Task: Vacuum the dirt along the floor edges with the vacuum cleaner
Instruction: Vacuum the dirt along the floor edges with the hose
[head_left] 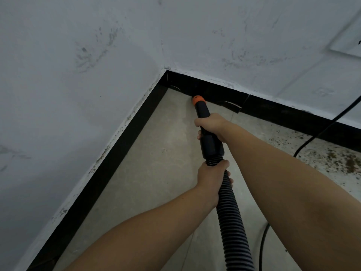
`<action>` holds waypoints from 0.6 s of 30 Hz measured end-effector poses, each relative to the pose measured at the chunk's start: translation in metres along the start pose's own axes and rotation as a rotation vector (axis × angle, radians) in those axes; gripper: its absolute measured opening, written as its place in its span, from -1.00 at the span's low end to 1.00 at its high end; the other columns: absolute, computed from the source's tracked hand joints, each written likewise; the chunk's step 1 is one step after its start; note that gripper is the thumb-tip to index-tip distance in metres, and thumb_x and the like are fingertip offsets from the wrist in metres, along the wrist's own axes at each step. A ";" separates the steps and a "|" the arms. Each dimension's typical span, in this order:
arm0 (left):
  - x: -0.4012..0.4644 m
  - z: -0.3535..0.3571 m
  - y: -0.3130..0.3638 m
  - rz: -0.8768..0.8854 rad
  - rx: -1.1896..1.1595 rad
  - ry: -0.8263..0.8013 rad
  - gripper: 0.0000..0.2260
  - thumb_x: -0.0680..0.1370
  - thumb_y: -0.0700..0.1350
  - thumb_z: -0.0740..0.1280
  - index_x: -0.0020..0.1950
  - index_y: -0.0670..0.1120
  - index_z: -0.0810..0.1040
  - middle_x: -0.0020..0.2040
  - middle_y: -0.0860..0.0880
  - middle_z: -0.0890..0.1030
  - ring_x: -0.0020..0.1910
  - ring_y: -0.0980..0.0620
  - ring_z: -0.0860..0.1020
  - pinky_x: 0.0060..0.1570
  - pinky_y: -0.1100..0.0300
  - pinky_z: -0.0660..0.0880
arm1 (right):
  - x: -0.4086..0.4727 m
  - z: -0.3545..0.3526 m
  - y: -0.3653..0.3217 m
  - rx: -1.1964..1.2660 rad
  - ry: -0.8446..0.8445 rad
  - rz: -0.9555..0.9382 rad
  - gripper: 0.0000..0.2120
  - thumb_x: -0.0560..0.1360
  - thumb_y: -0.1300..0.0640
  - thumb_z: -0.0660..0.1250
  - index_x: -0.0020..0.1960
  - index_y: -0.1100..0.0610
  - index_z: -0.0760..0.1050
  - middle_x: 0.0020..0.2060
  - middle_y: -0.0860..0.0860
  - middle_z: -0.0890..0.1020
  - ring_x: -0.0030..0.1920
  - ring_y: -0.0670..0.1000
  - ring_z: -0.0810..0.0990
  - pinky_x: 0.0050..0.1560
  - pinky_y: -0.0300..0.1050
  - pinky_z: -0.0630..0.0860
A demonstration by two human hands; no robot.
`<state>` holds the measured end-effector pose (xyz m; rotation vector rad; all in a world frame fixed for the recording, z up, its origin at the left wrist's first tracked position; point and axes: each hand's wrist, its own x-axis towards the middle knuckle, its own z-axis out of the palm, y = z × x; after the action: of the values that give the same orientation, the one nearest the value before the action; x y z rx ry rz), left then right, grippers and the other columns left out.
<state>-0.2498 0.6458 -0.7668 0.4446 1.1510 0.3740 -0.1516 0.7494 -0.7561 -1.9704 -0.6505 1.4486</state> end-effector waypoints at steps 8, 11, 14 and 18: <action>-0.015 0.009 -0.021 -0.074 0.062 -0.044 -0.90 0.52 -0.25 0.36 -0.04 -0.17 0.45 -0.35 -0.11 0.50 -0.48 -0.03 0.47 -0.37 0.15 0.47 | -0.026 -0.019 0.022 0.029 0.067 0.036 -0.71 0.48 0.26 0.31 0.15 0.25 0.31 -0.38 0.13 0.55 -0.54 0.01 0.58 -0.53 -0.21 0.52; -0.032 0.015 -0.044 -0.111 0.101 -0.050 -0.91 0.52 -0.26 0.35 -0.05 -0.17 0.44 -0.36 -0.11 0.49 -0.48 -0.03 0.45 -0.35 0.13 0.47 | -0.051 -0.029 0.044 0.051 0.077 0.054 -0.79 0.48 0.26 0.31 0.07 0.23 0.35 -0.38 0.13 0.55 -0.54 0.01 0.58 -0.51 -0.20 0.53; -0.056 0.017 -0.071 -0.148 0.162 -0.066 -0.91 0.51 -0.27 0.33 -0.04 -0.17 0.44 -0.38 -0.10 0.49 -0.49 -0.03 0.45 -0.39 0.16 0.47 | -0.079 -0.036 0.070 0.083 0.080 0.072 -0.87 0.47 0.26 0.31 -0.03 0.20 0.38 -0.39 0.13 0.54 -0.53 0.02 0.57 -0.48 -0.18 0.53; -0.078 0.018 -0.091 -0.210 0.302 -0.127 -0.93 0.51 -0.27 0.33 -0.06 -0.17 0.45 -0.35 -0.12 0.50 -0.48 -0.03 0.47 -0.38 0.15 0.49 | -0.110 -0.050 0.107 0.194 0.164 0.094 -0.88 0.48 0.26 0.31 -0.05 0.21 0.38 -0.40 0.14 0.53 -0.53 0.04 0.56 -0.47 -0.16 0.53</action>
<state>-0.2563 0.5260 -0.7467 0.5957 1.1208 -0.0130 -0.1309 0.5900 -0.7485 -1.9629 -0.3363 1.3328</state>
